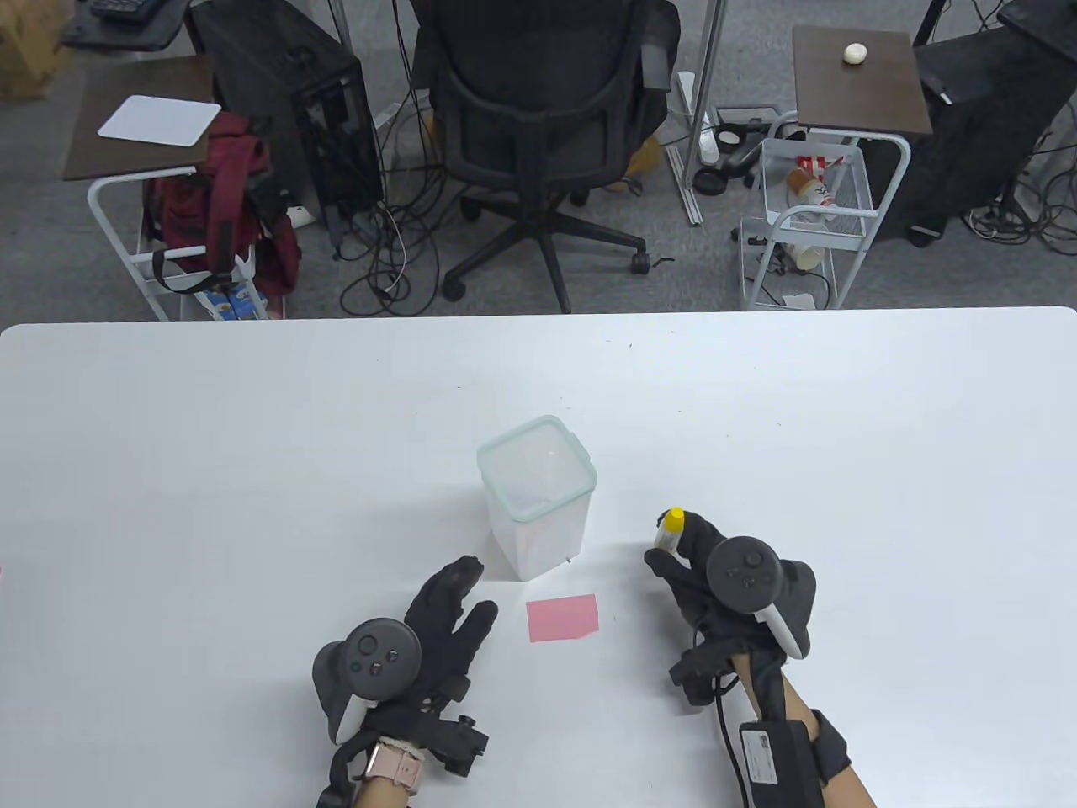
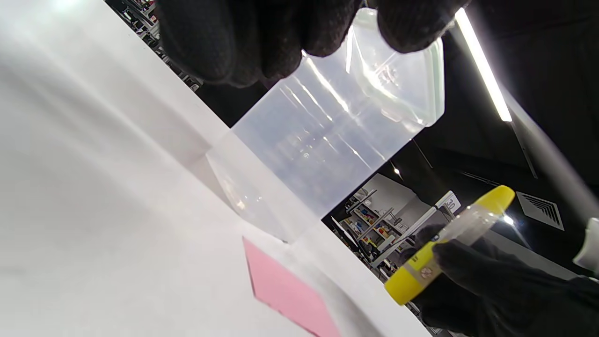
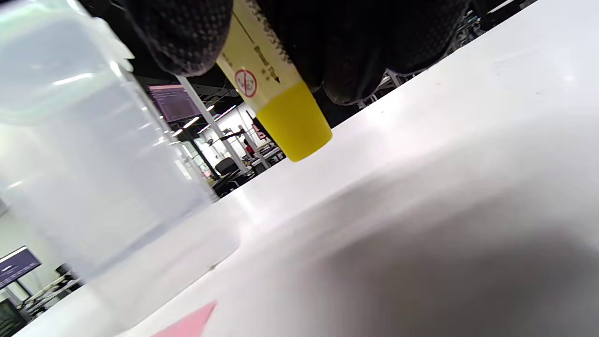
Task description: Squeeze liquid glue on card and attach to container
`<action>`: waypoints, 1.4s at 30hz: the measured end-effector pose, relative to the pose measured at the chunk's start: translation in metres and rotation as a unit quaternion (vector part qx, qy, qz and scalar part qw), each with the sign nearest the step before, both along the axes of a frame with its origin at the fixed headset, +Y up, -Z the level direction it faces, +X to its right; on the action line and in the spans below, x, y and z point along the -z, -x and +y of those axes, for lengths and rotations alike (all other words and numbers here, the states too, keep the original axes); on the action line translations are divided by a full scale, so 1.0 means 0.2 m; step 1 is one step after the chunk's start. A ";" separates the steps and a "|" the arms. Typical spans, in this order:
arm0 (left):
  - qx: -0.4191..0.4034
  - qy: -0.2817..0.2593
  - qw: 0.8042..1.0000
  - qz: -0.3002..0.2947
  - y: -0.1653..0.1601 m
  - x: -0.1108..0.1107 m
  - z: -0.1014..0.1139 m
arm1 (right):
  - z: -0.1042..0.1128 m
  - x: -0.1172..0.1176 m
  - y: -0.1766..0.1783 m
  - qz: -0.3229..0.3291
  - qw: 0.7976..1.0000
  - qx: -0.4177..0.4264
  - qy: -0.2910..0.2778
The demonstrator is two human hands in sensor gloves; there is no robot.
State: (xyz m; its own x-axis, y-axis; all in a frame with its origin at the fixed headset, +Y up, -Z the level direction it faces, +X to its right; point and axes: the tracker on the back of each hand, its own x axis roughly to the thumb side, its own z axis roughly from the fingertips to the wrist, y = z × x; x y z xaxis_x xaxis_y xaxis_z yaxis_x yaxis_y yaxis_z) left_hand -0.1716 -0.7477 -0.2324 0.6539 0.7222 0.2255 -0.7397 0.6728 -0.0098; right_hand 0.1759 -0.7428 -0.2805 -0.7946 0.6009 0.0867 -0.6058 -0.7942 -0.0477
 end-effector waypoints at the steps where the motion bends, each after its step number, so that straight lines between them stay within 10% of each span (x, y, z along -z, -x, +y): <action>1: 0.001 -0.002 1.000 -0.002 -0.01 0.00 0.00 | 0.01 -0.04 0.00 0.004 1.000 -0.001 -0.003; 14: 0.004 -0.036 0.998 -0.049 -0.11 -0.06 0.05 | -0.02 -0.25 0.03 0.027 0.999 0.035 -0.002; 29: -0.046 -0.093 0.979 -0.173 -0.39 -0.25 0.19 | 0.01 -0.44 0.32 0.199 0.980 -0.015 -0.020; 42: 0.020 -0.154 0.981 -0.112 -0.35 -0.25 0.23 | 0.01 -0.47 0.38 0.248 0.968 -0.043 -0.014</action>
State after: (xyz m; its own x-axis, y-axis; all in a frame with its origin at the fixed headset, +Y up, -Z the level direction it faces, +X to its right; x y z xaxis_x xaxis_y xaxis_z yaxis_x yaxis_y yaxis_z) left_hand -0.1017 -0.7007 -0.1817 0.5896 0.5717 0.5705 -0.7149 0.6981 0.0393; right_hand 0.1008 -0.7409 -0.1871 -0.6975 0.5272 0.4854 -0.4918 -0.8448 0.2108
